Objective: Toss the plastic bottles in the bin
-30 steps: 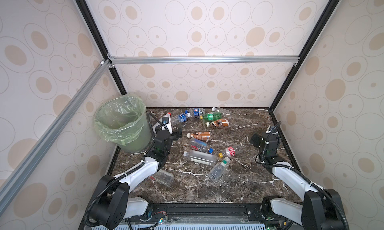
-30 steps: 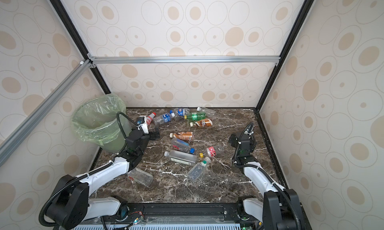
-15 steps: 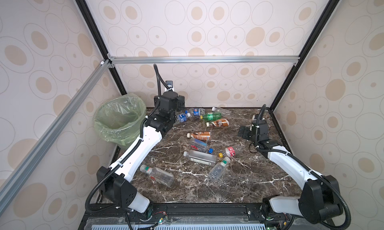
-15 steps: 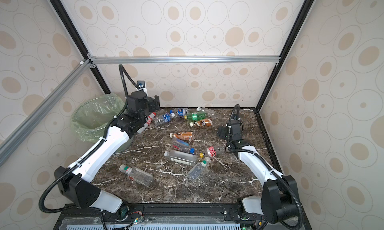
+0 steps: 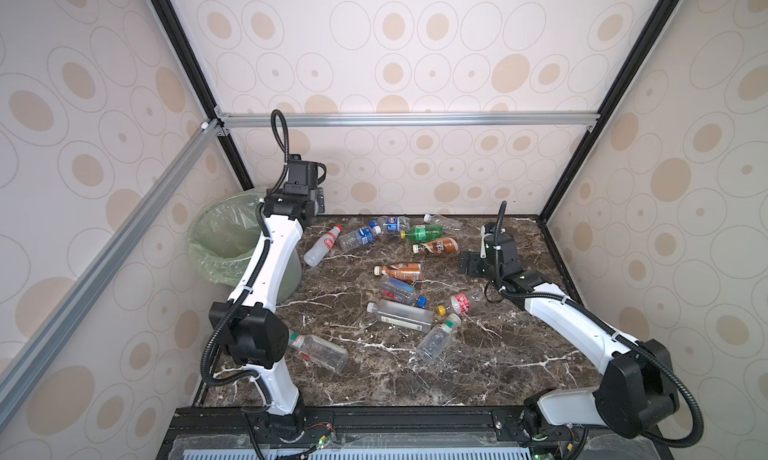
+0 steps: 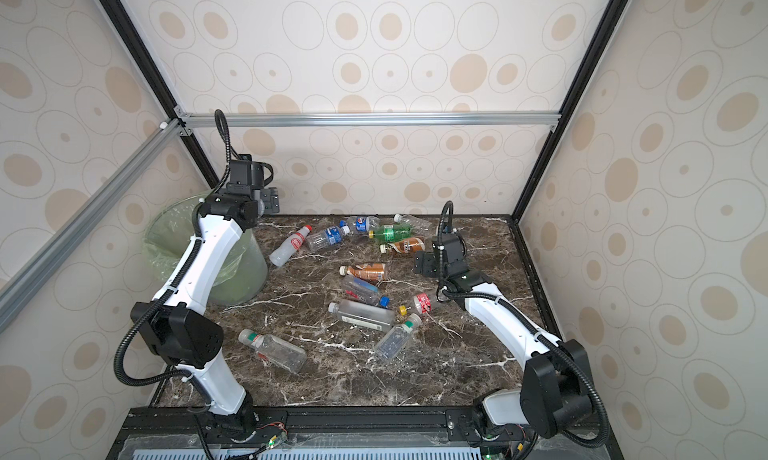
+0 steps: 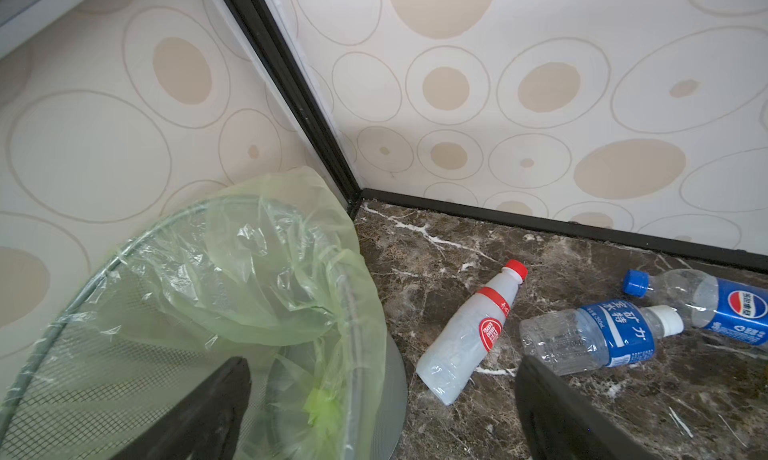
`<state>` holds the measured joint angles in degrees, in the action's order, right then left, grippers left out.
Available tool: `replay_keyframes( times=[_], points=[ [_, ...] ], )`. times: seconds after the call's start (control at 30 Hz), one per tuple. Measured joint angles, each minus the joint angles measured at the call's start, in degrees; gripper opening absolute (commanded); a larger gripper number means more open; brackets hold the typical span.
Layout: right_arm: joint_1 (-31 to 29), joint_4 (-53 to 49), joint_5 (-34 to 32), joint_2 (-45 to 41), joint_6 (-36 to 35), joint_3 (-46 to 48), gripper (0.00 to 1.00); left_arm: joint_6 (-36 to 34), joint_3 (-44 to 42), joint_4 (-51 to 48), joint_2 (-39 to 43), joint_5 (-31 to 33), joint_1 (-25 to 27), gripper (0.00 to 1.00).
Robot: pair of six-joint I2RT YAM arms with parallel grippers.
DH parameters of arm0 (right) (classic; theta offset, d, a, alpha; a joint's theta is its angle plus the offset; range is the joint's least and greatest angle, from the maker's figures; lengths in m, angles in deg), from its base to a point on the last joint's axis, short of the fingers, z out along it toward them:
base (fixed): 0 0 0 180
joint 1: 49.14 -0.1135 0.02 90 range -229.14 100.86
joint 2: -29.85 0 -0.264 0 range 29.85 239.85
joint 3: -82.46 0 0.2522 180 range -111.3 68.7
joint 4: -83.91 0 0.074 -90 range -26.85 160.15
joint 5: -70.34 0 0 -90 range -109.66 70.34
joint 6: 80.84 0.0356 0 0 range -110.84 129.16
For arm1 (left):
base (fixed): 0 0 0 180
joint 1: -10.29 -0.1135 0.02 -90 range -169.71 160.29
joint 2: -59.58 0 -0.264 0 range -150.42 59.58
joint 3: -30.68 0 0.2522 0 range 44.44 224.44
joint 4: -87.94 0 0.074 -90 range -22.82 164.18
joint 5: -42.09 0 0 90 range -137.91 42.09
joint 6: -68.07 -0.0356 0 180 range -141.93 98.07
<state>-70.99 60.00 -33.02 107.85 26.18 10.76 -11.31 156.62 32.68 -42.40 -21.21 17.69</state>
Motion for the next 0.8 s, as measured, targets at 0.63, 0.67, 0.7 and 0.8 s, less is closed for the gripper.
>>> replay_keyframes(
  times=[0.63, 0.67, 0.7, 0.8],
  points=[
    [-1.31, -0.61, -0.15, 0.00, 0.33, 1.11, 1.00, 0.26, 14.84, -11.02, -15.76, -10.64, -7.21, 0.48],
    [-1.31, -0.59, -0.17, 0.00, 0.33, 1.22, 1.00, 0.09, 15.28, -10.99, -16.04, -11.02, -7.21, 0.45],
    [-1.31, -0.55, -0.31, 0.00, 0.35, 1.38, 1.00, 0.00, 15.50, -11.08, -16.15, -11.52, -7.21, 0.42],
    [-1.33, -0.55, -0.44, -0.09, 0.50, 1.79, 1.00, -0.33, 15.69, -11.10, -16.24, -12.72, -7.21, 0.31]
  ],
)
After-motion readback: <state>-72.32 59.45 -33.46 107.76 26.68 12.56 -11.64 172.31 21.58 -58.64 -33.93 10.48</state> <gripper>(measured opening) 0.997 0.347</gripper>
